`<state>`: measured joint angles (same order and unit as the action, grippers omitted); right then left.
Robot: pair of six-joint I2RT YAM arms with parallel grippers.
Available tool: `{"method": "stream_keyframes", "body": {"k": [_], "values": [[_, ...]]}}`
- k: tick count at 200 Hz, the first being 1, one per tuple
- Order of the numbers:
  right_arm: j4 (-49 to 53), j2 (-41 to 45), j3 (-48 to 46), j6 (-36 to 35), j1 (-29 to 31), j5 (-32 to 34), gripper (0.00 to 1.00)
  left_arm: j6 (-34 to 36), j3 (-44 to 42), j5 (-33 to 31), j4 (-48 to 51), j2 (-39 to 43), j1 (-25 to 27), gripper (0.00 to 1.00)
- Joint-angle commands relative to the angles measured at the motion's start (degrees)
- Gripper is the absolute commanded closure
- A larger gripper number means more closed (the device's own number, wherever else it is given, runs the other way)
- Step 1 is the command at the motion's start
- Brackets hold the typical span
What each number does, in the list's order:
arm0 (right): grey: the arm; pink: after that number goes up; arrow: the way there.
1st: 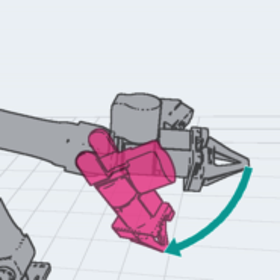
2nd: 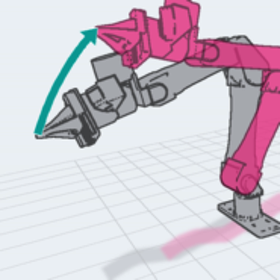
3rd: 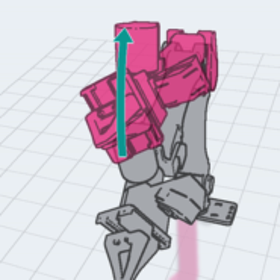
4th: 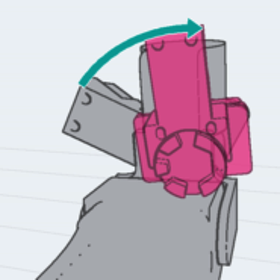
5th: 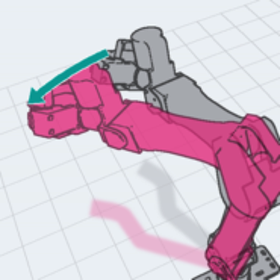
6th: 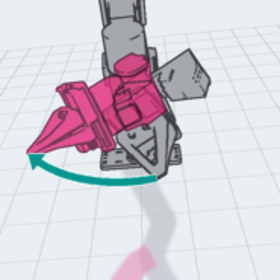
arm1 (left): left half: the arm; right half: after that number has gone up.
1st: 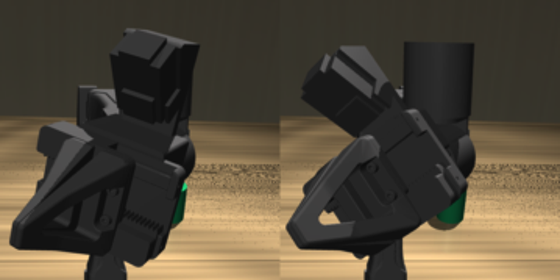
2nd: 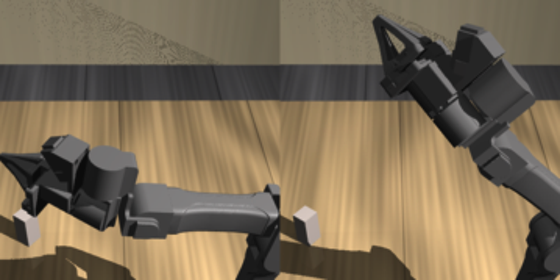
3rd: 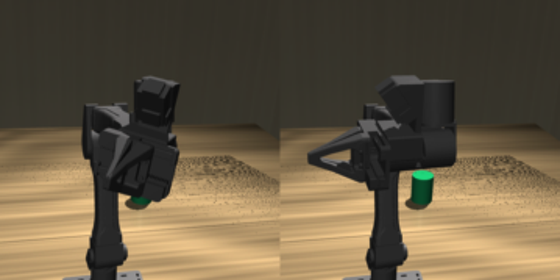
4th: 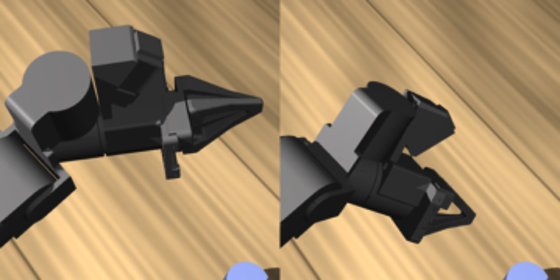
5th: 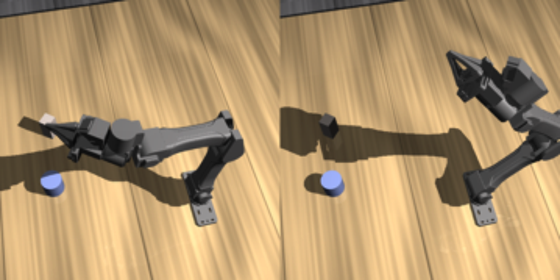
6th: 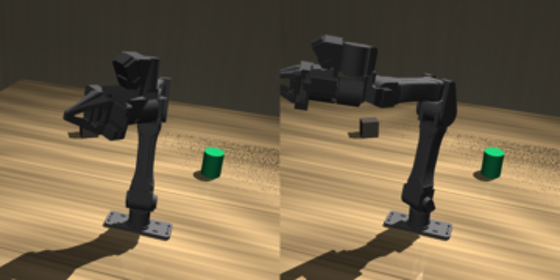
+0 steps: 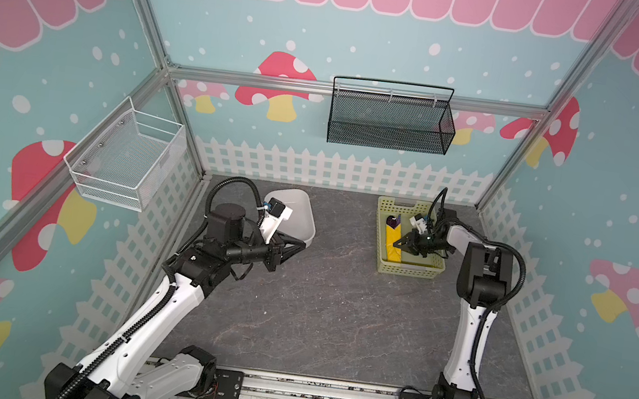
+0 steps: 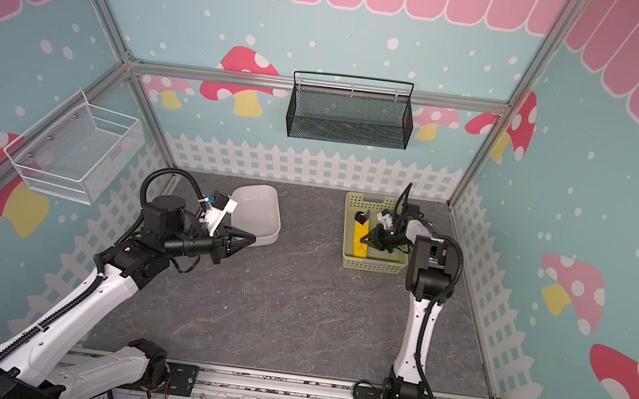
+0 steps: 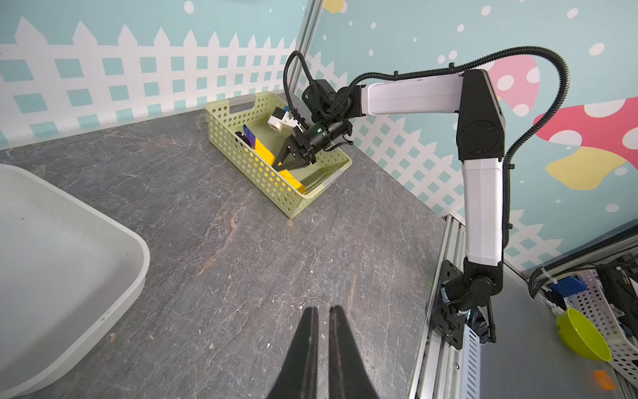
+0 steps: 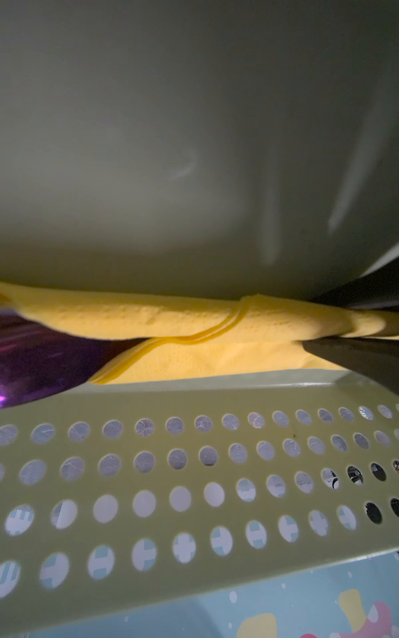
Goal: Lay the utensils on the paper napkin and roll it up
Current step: 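Lower the napkin roll into the green basket with the right gripper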
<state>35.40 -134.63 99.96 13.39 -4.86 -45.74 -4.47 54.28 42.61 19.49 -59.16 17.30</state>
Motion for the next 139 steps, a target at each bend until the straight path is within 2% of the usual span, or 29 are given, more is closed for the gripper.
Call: {"method": "stream_keyframes", "body": {"k": [1,51,139], "values": [[1.6,-1.2,-0.8,-0.2,0.3,11.2,0.77,2.0,0.1,-0.2,0.3,-0.3,-0.5,0.89],[2.2,0.2,-0.6,0.8,1.1,16.0,0.72,2.1,0.2,-0.4,0.7,-0.1,-0.5,0.89],[2.1,4.7,-0.4,2.1,1.9,19.7,0.65,2.3,0.2,-1.2,1.2,0.1,-0.5,0.89]]}}
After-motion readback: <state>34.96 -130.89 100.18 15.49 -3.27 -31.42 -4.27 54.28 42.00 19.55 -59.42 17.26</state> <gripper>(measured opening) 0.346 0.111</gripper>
